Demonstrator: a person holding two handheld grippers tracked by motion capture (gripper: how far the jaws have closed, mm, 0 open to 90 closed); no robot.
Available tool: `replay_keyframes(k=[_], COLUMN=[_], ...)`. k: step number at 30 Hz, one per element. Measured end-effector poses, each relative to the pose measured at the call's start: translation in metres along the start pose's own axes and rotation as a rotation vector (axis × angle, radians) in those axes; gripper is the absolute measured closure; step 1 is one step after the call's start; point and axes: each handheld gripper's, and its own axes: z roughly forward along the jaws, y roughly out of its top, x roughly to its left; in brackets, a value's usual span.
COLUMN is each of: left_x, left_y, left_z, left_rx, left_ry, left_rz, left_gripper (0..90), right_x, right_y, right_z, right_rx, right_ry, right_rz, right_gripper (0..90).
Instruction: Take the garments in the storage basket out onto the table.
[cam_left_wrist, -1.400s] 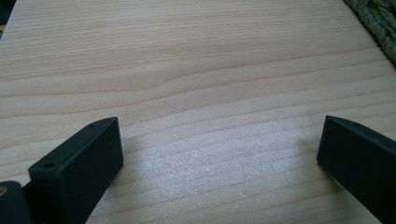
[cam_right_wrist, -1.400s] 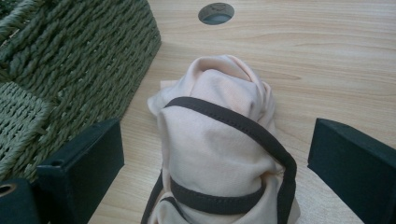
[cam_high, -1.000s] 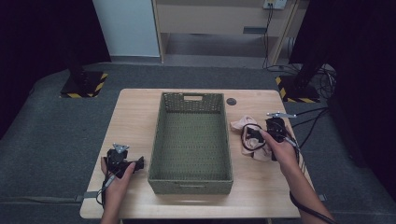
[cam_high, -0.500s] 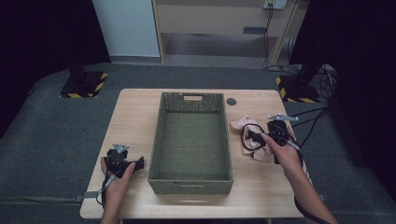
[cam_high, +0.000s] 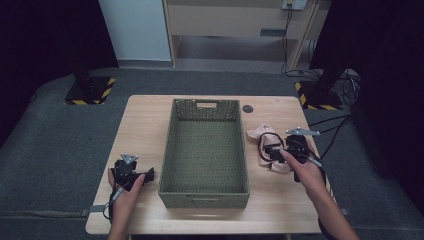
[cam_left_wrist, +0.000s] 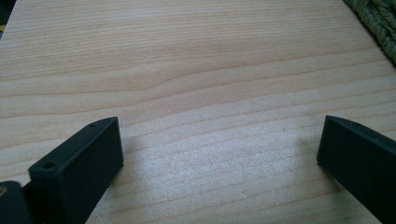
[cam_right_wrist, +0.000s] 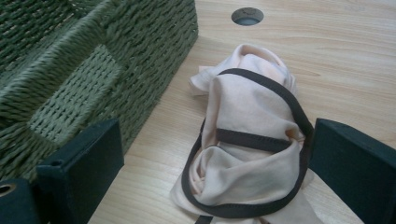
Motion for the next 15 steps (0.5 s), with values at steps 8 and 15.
replay_keyframes(k=[8,15], left_x=[0.000,0.000], left_y=[0.000,0.000], left_z=[0.000,0.000], left_rx=[0.000,0.000], left_ry=[0.000,0.000], left_rz=[0.000,0.000], left_gripper=[0.0,0.0], right_x=[0.004,0.006], right_y=[-0.009,-0.025], right_z=[-0.009,-0.014], right_rx=[-0.008,-0.004], right_ry=[0.007,0.000], right_rz=[-0.006,-0.002], right_gripper=[2.3,2.7])
